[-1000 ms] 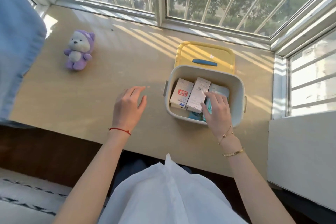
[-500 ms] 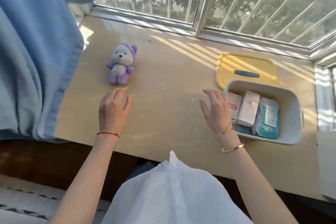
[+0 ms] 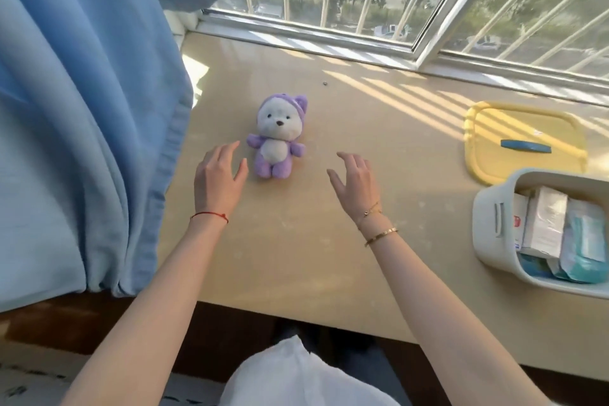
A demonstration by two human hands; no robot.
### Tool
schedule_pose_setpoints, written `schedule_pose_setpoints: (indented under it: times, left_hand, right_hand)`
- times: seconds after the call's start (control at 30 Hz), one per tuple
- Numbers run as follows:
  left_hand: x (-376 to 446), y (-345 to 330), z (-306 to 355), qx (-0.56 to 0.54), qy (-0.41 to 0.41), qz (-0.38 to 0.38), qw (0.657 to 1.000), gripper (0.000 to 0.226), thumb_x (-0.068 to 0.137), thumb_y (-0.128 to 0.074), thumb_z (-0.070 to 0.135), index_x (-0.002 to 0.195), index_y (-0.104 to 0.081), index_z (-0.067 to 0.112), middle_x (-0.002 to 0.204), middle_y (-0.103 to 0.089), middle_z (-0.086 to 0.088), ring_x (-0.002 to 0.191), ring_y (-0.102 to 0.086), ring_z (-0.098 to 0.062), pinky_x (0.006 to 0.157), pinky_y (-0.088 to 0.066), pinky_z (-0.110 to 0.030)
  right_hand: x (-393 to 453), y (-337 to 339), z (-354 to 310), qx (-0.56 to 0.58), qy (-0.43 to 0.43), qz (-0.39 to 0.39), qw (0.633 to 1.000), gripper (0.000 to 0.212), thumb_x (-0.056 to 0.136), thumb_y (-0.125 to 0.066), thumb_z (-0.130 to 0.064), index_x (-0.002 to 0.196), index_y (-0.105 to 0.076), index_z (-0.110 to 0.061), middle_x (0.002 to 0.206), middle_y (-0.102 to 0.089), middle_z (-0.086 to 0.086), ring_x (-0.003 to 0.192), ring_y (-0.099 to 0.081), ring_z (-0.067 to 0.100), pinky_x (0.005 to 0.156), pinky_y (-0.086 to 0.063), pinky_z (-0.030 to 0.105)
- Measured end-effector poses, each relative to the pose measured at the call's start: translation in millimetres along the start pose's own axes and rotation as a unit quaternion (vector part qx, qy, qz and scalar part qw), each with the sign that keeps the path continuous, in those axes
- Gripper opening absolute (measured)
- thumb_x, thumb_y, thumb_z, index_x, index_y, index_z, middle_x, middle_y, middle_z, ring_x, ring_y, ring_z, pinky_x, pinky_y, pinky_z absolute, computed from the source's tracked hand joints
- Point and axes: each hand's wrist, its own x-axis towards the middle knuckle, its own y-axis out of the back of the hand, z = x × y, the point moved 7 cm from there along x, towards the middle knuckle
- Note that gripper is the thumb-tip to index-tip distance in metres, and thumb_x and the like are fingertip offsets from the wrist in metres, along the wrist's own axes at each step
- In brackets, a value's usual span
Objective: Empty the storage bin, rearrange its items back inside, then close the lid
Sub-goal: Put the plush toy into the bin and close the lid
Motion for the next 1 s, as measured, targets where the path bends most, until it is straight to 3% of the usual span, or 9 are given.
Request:
schedule_pose_setpoints:
  times: [0.37,0.57,0.7,0.8,1.0]
  left_hand:
    - [79,-122,-60,-0.092,0.097,-0.104,0.986,0.056,0.088,-0.06,0.034,0.136,-0.046,0.009,0.131,-0.053,-0.013,0.121,-0.049,-0.03,0.096,-0.042,-0.037]
    - [81,-158,-76,-0.133,0.125,-0.14,0.973,0.051,0.081,-0.07,0.032,0.125,-0.056,0.009,0.115,-0.056,-0.016,0.102,-0.059,-0.032,0.09,-0.048,-0.037]
    - [78,-164,-76,-0.149,0.167,-0.164,0.961,0.052,0.077,-0.075,0.023,0.125,-0.059,0.009,0.118,-0.05,-0.02,0.106,-0.057,-0.031,0.095,-0.042,-0.029]
    - [69,-159,-67,-0.173,0.184,-0.163,0.954,0.045,0.073,-0.078,0.018,0.115,-0.064,0.009,0.114,-0.052,-0.018,0.098,-0.061,-0.032,0.094,-0.047,-0.031]
    - [42,-112,-14,-0.232,0.166,-0.088,0.954,0.037,0.068,-0.08,0.017,0.103,-0.066,0.015,0.106,-0.055,-0.011,0.086,-0.065,-0.026,0.082,-0.055,-0.041]
  right_hand:
    - [105,-124,7,0.022,-0.036,-0.081,0.996,0.046,0.093,-0.056,-0.032,0.128,-0.05,-0.004,0.122,-0.055,0.016,0.112,-0.05,0.035,0.093,-0.042,0.041]
    - [109,-162,12,0.094,-0.05,-0.117,0.987,0.046,0.09,-0.057,-0.026,0.133,-0.046,-0.014,0.116,-0.058,0.015,0.106,-0.053,0.033,0.083,-0.041,0.035]
    - [105,-163,8,0.166,-0.052,-0.094,0.98,0.048,0.087,-0.057,-0.015,0.133,-0.047,-0.013,0.116,-0.061,0.013,0.106,-0.055,0.031,0.084,-0.039,0.027]
    - [100,-151,5,0.18,-0.046,-0.078,0.979,0.048,0.085,-0.057,-0.009,0.133,-0.048,-0.012,0.115,-0.061,0.012,0.106,-0.055,0.028,0.084,-0.036,0.022]
    - [72,-89,8,0.197,-0.029,-0.029,0.98,0.05,0.085,-0.058,-0.009,0.135,-0.05,-0.013,0.117,-0.063,0.007,0.104,-0.057,0.025,0.091,-0.046,0.033]
